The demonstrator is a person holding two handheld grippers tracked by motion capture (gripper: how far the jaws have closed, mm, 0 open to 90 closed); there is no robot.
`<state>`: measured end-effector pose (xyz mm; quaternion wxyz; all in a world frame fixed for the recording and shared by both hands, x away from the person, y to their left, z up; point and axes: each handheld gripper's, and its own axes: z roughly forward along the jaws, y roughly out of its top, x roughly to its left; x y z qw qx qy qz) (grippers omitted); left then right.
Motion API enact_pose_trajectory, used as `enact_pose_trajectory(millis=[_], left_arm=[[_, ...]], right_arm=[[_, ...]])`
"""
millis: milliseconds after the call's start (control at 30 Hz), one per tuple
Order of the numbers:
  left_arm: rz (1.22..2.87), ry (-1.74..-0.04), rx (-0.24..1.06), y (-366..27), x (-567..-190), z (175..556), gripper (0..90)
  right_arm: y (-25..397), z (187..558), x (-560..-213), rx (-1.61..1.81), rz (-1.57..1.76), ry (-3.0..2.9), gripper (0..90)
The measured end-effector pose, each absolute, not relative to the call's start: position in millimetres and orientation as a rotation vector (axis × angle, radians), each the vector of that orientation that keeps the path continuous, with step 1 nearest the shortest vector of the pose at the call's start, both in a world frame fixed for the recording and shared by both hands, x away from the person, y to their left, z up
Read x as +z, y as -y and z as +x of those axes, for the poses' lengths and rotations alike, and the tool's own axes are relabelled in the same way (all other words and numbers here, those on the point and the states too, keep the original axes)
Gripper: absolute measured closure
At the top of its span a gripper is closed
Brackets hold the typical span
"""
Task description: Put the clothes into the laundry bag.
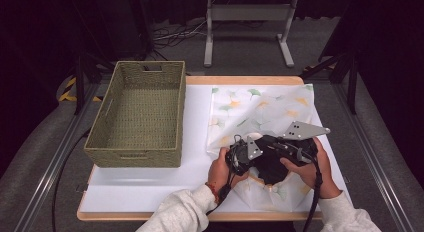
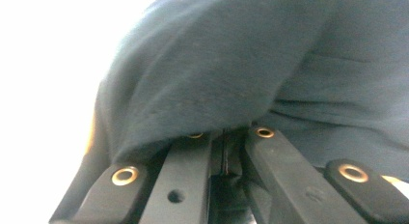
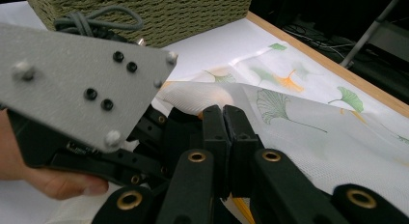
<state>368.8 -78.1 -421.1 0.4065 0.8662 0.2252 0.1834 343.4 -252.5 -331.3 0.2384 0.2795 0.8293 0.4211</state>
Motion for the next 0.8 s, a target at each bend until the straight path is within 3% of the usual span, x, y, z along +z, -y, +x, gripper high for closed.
enact_pose_trajectory(millis=[533, 800], left_arm=[[2.179, -0.679, 0.603, 67.2, -426.8, 395.9, 90.0], [2.163, -0.688, 0.555, 65.2, -426.3, 395.6, 89.9]], right_arm=[[253.4, 343.3, -330.7, 1.154, 0.769, -2.265, 89.2], [253.3, 343.9, -332.3, 1.147, 0.774, -2.27, 89.3]])
